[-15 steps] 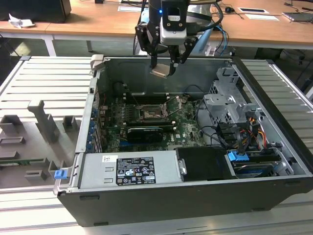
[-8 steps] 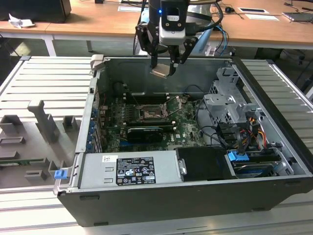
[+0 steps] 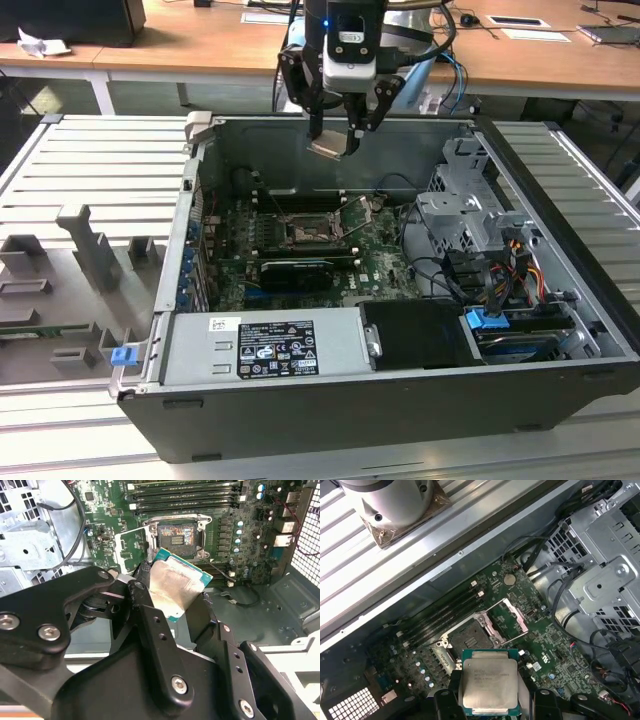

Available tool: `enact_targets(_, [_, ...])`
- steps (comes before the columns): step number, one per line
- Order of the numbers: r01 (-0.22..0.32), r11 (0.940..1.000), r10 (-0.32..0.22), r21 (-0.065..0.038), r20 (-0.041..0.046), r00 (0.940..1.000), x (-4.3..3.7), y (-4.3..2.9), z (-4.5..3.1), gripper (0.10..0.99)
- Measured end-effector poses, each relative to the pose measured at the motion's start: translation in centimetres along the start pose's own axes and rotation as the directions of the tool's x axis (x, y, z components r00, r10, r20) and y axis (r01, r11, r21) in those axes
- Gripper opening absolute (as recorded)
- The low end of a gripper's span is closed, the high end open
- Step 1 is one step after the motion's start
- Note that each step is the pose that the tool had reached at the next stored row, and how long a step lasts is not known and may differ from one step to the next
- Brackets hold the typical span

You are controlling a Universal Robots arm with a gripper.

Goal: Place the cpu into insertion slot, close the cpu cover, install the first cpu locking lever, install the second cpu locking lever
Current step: 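Place the cpu into insertion slot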

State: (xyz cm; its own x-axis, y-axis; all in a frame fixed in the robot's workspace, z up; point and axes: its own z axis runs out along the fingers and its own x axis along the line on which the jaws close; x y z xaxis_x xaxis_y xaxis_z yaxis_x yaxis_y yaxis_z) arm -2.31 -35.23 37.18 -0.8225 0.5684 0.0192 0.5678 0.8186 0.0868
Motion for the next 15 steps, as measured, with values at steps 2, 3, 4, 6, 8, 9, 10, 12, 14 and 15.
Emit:
enact_targets(2, [-0.011, 0.9999, 0.011, 0.000, 0.0009, 0.9999, 0.00, 0.00, 0.00, 0.529])
enact_targets(3, [-0.014, 0.9999, 0.014, 0.000, 0.0012, 0.9999, 0.00, 0.00, 0.00, 0.529])
enact_targets(4, [-0.017, 0.9999, 0.017, 0.000, 0.0014, 0.9999, 0.00, 0.00, 0.01, 0.529])
enact_targets(6, [-0.023, 0.9997, 0.023, 0.000, 0.0020, 0.9997, 0.00, 0.00, 0.01, 0.529])
enact_targets(8, [-0.029, 0.9996, 0.029, -0.001, 0.0025, 0.9996, 0.00, 0.00, 0.01, 0.529])
enact_targets(9, [-0.031, 0.9995, 0.031, -0.001, 0.0027, 0.9995, 0.00, 0.00, 0.01, 0.529])
enact_targets(10, [-0.034, 0.9994, 0.034, -0.001, 0.0029, 0.9994, 0.00, 0.00, 0.01, 0.529])
enact_targets(12, [-0.040, 0.9992, 0.040, -0.001, 0.0035, 0.9992, 0.00, 0.00, 0.01, 0.529])
enact_targets(14, [-0.047, 0.9989, 0.047, -0.001, 0.0041, 0.9989, 0.00, 0.00, 0.01, 0.529])
enact_targets(15, [-0.054, 0.9985, 0.054, -0.001, 0.0047, 0.9985, 0.00, 0.00, 0.02, 0.529])
